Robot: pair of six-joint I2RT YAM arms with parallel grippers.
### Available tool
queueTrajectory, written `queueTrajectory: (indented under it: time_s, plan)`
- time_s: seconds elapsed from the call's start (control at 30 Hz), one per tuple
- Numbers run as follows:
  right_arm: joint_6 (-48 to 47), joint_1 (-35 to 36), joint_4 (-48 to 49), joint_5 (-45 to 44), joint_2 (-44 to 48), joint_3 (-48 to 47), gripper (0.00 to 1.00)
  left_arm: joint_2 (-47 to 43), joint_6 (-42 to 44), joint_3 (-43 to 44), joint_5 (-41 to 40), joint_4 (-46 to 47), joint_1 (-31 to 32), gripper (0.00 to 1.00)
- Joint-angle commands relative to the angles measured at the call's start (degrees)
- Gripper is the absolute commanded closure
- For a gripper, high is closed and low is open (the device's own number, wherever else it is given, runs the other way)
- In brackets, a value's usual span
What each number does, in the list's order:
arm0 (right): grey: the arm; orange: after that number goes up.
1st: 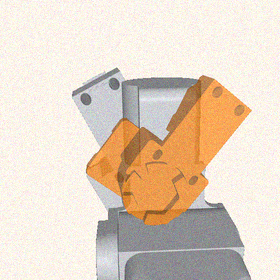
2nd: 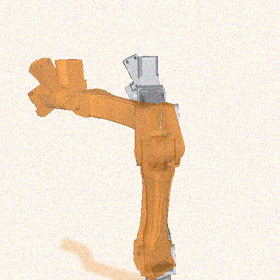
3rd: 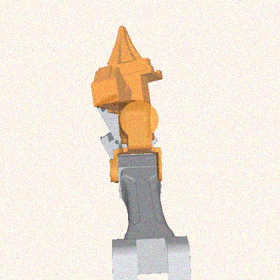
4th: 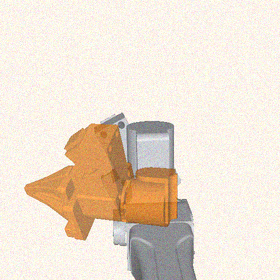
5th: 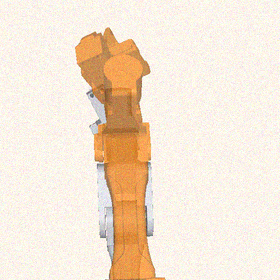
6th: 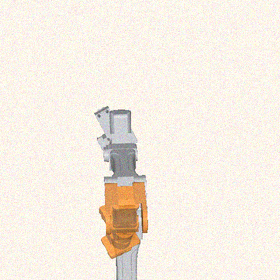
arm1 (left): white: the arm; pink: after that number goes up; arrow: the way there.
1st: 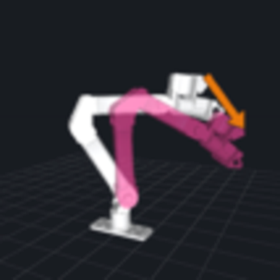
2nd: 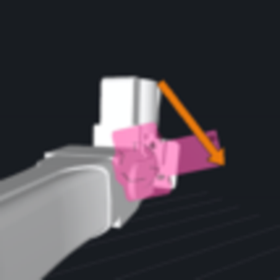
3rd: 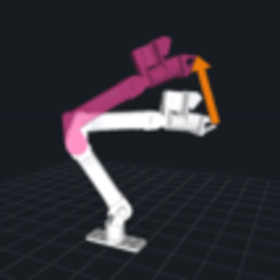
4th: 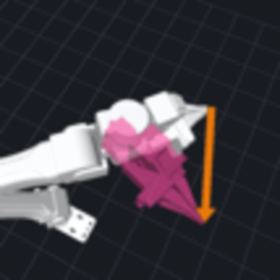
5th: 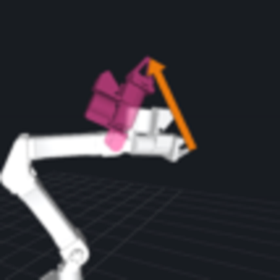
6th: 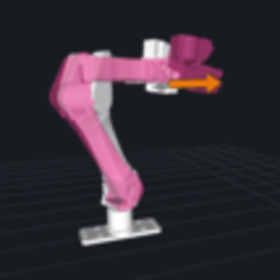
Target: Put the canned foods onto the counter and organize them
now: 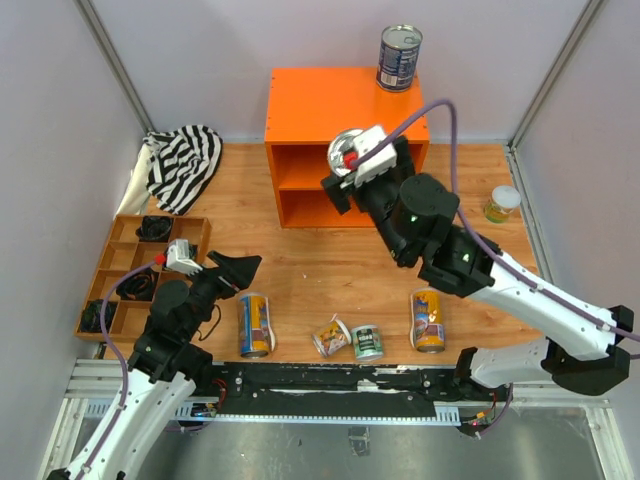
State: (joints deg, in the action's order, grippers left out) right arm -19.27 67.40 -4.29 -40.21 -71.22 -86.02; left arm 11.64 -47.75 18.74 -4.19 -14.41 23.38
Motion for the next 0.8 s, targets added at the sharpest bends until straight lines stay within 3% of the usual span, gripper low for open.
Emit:
queueTrajectory:
  time_s: [0.0,0.47,0.77]
  plan:
    - [7.73,-7.79,2.13,4.94,1.52,-8.45,0.99,0.87,1.04,0.46,0.23,2.91,0.27,0.04]
    - [23.40,-27.27,-7.39,19.57,-5.53,-20.12,0.99,2.35,1.83,0.31,0.31,4.69,0.27,0.04]
    - [27.26,-33.78,-13.09,22.91,-14.69,-32.61,0.99,2.43,2.89,0.38,0.48,4.68,0.27,0.04]
